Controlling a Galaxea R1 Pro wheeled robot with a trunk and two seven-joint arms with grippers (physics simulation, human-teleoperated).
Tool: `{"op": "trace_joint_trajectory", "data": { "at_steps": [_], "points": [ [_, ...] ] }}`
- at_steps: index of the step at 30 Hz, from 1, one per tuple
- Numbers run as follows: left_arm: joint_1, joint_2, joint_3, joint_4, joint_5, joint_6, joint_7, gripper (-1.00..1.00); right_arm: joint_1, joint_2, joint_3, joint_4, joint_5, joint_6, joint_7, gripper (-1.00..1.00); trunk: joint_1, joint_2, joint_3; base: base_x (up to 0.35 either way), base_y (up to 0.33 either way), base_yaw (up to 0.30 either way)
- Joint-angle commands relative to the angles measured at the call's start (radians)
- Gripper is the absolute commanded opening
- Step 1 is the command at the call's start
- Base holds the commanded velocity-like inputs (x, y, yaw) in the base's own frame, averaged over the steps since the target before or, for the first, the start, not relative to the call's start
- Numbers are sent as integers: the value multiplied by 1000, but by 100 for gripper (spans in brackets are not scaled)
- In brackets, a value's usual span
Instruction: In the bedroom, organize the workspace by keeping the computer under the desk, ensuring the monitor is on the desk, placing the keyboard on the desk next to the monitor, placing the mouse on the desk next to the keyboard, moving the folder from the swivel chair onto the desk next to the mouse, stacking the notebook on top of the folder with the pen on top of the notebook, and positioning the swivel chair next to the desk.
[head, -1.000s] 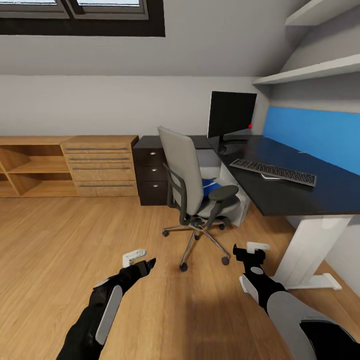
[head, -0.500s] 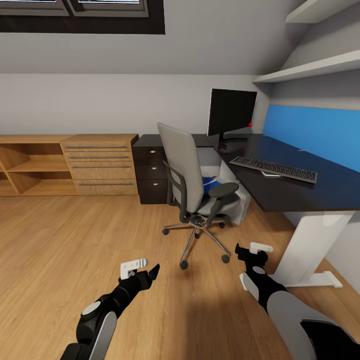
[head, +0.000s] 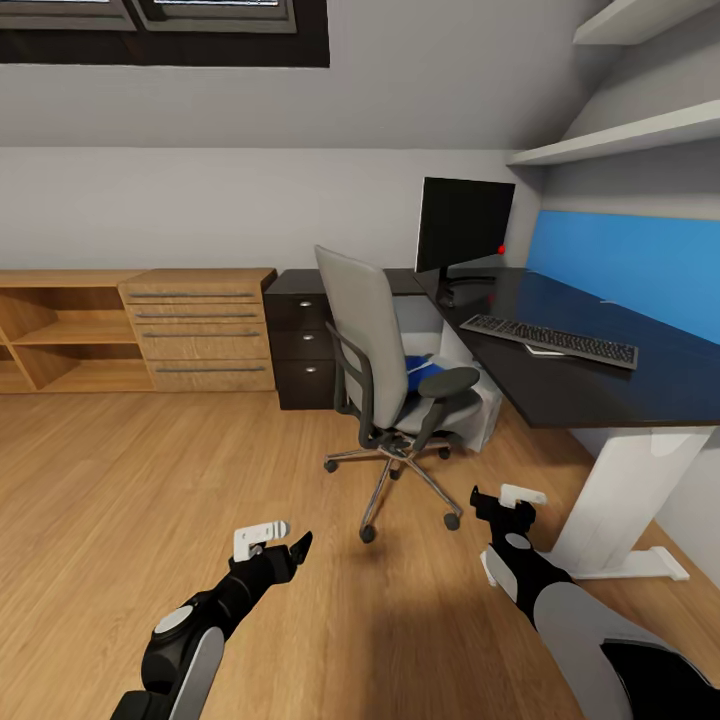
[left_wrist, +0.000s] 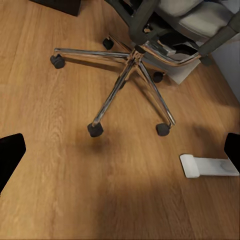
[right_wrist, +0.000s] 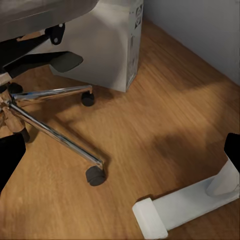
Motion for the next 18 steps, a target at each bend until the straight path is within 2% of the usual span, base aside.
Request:
{"op": "trace_joint_trajectory", "data": {
  "at_steps": [1, 18],
  "points": [
    [0, 0, 1, -1, 4, 5, -2, 100, -1, 0, -3, 1, -4, -6, 2, 100, 0, 0, -1, 241, 0, 0],
    [0, 1, 1, 1, 5, 5, -2, 100, -1, 2, -2, 8, -5, -31, 1, 100, 0, 0, -1, 310, 0, 0]
  ]
}}
